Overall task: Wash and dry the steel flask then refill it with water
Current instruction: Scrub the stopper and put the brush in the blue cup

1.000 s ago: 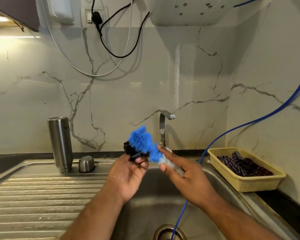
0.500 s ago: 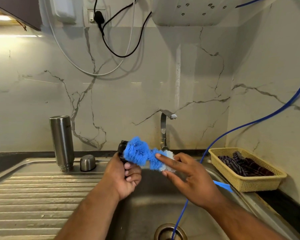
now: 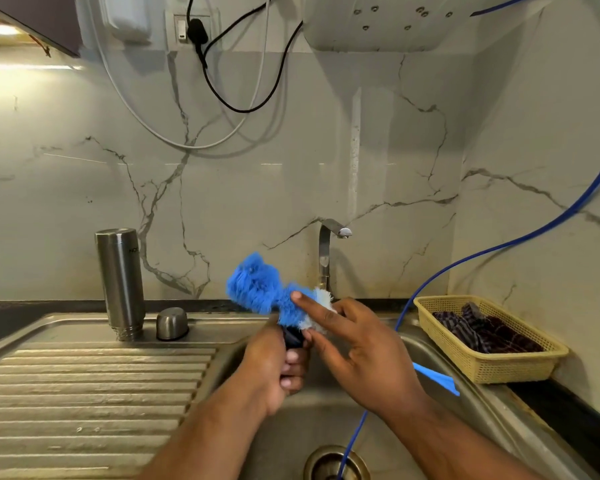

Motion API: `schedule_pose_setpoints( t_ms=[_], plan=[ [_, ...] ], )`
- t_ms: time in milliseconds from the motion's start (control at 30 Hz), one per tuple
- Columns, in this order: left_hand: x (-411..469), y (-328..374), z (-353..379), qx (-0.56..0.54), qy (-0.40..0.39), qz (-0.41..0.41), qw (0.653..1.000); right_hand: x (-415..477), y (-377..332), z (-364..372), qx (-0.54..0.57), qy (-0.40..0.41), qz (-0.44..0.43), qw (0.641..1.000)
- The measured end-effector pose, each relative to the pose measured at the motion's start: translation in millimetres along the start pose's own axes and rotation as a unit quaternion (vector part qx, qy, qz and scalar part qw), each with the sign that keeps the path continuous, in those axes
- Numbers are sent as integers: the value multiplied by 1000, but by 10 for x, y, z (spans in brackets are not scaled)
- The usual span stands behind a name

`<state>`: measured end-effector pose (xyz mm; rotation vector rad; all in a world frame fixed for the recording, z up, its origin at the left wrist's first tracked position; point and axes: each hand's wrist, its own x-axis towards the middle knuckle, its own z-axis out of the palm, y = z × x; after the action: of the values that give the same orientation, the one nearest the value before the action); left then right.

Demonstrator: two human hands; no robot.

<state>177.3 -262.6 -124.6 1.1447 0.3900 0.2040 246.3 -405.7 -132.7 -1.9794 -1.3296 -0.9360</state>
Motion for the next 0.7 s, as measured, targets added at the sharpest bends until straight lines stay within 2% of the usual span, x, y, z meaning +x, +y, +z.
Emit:
schedule_pose_setpoints(
  t_ms=[67, 167, 200, 300, 367, 433, 500, 533, 567, 633, 700],
  plan=[
    [23, 66, -33, -47, -1, 0, 999, -30, 52, -11, 1, -3, 11, 1000],
    [38, 237, -243, -199, 18, -2, 980, -127, 148, -21, -14, -54, -9, 998],
    [15, 240, -266, -203, 20, -9, 979, -127, 143, -9, -8, -61, -13, 998],
    [-29, 67, -100, -85, -12, -47, 995, -42, 26, 19, 51, -46, 10, 998],
    [-27, -1, 11, -48, -46, -63, 996, -10, 16, 18, 73, -23, 23, 997],
    [-34, 94, -42, -110, -54, -56, 991, -50, 95, -16, 75, -32, 22, 996],
    [-47, 206, -165, -195, -35, -25, 980, -114, 160, -43, 64, -85, 10, 994],
    [-66, 219, -203, -195, -17, -12, 981, -126, 162, -48, 60, -107, 3, 992],
    [-78, 195, -215, -161, 3, 4, 987, -122, 134, -45, 56, -115, -2, 992],
    [-63, 81, -152, -2, 45, 58, 997, -67, 6, -39, 47, -96, 8, 994],
    [-17, -7, -54, 175, 85, 132, 972, -11, -101, -19, 31, -58, 30, 997]
  ],
)
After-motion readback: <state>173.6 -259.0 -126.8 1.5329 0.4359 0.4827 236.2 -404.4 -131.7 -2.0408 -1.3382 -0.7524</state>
